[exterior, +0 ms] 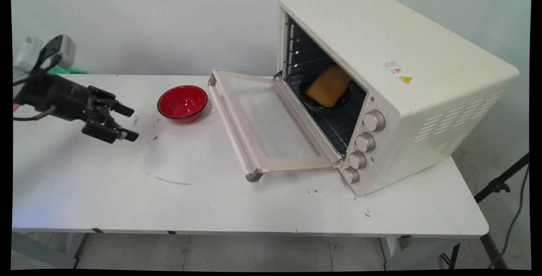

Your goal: Close the oven

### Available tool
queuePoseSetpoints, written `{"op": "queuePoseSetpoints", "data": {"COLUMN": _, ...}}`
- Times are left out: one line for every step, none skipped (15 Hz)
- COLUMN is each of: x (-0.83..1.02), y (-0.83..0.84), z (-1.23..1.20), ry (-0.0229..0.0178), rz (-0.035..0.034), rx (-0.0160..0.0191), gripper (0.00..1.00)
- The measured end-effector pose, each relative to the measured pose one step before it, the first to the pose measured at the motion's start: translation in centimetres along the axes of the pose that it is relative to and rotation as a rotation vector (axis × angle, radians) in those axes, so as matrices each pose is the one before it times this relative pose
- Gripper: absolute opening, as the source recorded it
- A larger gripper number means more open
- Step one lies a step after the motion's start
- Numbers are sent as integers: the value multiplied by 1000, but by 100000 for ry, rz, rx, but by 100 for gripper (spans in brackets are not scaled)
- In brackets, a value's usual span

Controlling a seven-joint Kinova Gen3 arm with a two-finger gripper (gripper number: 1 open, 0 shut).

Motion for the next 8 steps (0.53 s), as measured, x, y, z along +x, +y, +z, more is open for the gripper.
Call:
{"op": "queuePoseSetpoints", "data": {"x": 399, "y": 38, "z": 280, "ry": -46, "rz": -358, "rx": 270, "gripper": 100}}
{"op": "queuePoseSetpoints", "data": {"x": 493, "y": 55, "z": 389, "ry": -90, "rz": -317, "rx": 250, "gripper": 100}}
{"op": "queuePoseSetpoints", "data": {"x": 425, "y": 92, "z": 383, "ry": -84, "rz": -212, "rx": 181, "gripper": 100}}
{"op": "queuePoseSetpoints", "data": {"x": 532, "y": 112, "z": 502, "ry": 53, "rz": -228, "rx": 233, "gripper": 100}}
{"op": "queuePoseSetpoints", "data": {"x": 540, "y": 112, "z": 560, "ry": 60, "rz": -167, "rx": 220, "gripper": 100}}
{"op": "queuePoseSetpoints", "data": {"x": 487, "y": 90, "z": 554, "ry": 49, "rz": -61, "rx": 124, "gripper": 100}}
{"op": "queuePoseSetpoints", "data": {"x": 550, "y": 95, "z": 681, "ry": 131, "rz": -53, "rx": 226, "gripper": 100}}
{"op": "queuePoseSetpoints", "data": {"x": 524, "y": 87, "z": 727, "ry": 61, "rz": 33, "rx": 187, "gripper": 100}}
